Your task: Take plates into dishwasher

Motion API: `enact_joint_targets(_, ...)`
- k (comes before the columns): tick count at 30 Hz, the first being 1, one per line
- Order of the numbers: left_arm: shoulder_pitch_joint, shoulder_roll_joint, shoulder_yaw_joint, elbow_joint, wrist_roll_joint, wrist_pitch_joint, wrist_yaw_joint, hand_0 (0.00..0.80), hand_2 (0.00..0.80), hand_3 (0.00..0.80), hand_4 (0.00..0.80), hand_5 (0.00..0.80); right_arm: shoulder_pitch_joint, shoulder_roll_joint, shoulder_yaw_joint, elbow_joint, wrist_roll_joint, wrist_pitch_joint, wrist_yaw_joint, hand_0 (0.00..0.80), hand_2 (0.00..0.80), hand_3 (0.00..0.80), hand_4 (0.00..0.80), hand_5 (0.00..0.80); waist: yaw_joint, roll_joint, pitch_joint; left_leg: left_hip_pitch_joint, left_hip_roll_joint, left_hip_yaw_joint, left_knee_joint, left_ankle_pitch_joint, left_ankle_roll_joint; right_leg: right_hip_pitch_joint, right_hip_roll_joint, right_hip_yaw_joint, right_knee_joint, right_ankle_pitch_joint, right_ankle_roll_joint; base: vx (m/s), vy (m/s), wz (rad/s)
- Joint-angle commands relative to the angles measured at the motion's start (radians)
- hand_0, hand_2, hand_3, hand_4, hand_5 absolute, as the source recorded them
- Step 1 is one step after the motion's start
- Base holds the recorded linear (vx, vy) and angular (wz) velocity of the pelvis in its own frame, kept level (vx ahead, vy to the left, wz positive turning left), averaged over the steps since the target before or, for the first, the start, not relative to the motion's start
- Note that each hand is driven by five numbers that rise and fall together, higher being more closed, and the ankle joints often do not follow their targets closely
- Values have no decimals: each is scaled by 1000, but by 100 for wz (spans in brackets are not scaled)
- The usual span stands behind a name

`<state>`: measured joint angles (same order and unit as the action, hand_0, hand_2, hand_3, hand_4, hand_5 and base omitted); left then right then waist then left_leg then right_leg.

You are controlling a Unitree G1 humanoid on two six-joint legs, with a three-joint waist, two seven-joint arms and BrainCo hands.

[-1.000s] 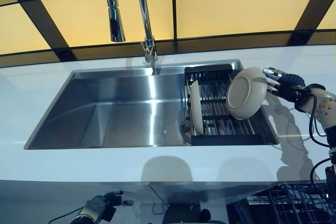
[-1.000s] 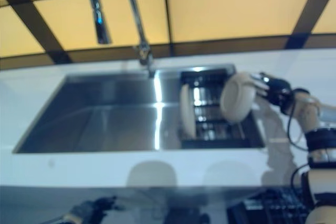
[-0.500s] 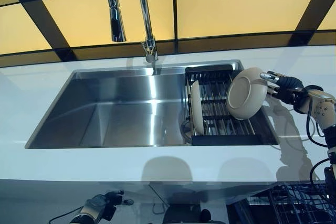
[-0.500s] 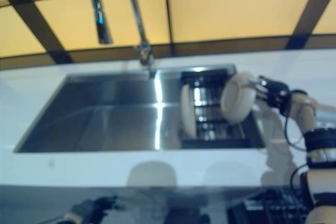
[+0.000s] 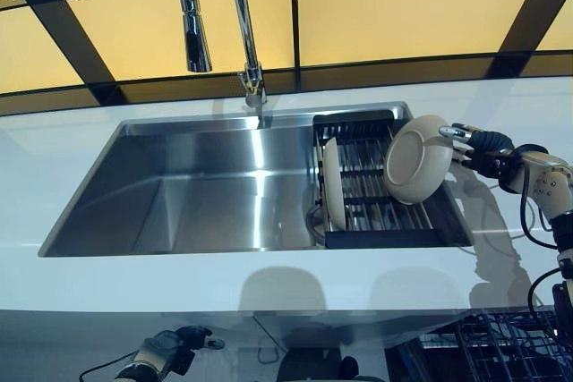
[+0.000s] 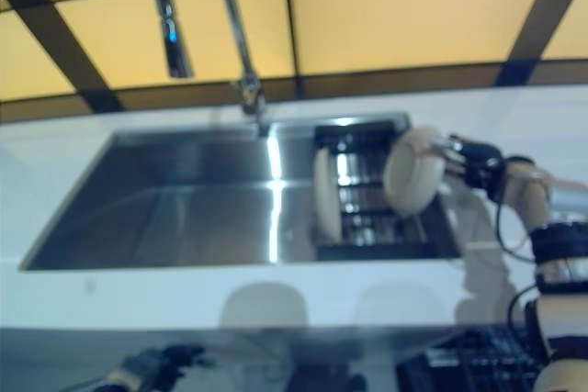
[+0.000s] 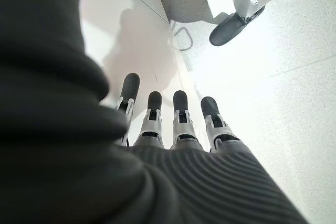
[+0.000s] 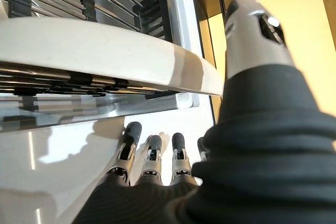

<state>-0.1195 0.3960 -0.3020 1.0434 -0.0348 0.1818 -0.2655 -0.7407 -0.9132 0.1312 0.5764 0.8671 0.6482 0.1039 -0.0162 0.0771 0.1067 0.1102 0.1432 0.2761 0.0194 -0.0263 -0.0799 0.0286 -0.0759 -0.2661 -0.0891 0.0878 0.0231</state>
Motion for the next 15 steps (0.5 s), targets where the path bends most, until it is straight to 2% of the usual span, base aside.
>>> enact_joint_targets(1, -70, 82, -30, -6, -19, -6, -5, 0, 0, 0, 0, 0, -46, 85, 95, -21, 7, 8, 1, 0, 0, 0, 0, 0, -27, -98, -34, 0, 15, 40, 42, 114, -49, 55, -53, 65, 27, -45, 35, 0, 0, 0)
enact_joint_targets(15, -81, 90, -27, -7, -15, 7, -23, 0, 0, 0, 0, 0, -51, 117, 101, -45, 34, 26, -38, 0, 0, 0, 0, 0, -24, -94, -38, 3, 10, 44, 33, 114, -48, 61, -54, 62, 20, -44, 36, 0, 0, 0)
